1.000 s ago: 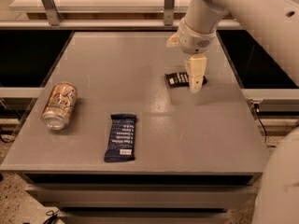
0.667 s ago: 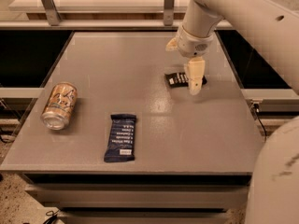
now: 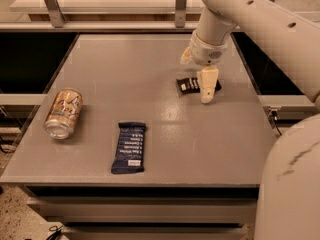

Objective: Move rxbar chocolate near orange can

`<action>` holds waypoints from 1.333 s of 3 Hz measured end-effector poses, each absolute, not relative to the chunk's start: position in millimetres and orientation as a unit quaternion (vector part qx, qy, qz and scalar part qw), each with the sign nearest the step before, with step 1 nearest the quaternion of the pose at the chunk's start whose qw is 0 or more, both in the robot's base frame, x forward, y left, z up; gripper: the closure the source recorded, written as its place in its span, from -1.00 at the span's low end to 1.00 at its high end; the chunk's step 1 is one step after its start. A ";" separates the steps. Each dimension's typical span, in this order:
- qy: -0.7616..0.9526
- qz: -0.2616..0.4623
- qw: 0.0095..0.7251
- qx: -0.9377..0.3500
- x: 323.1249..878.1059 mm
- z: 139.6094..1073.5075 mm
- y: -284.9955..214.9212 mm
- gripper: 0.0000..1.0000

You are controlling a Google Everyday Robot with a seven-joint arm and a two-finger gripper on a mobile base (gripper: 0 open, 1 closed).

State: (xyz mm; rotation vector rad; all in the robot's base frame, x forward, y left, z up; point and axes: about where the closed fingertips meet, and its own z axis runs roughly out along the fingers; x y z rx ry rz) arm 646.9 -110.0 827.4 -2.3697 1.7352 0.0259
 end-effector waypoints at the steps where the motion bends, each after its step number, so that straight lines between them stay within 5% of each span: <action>1: 0.585 0.011 0.103 -0.804 649.9 825.9 -108.8 -0.17; 3: 0.583 0.010 0.104 -0.805 650.9 837.9 -107.9 0.76; 4: 0.570 0.005 0.112 -0.814 654.3 845.9 -100.0 1.00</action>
Offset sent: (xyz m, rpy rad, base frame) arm 0.0077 0.0052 0.0145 0.0014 -0.0177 0.0376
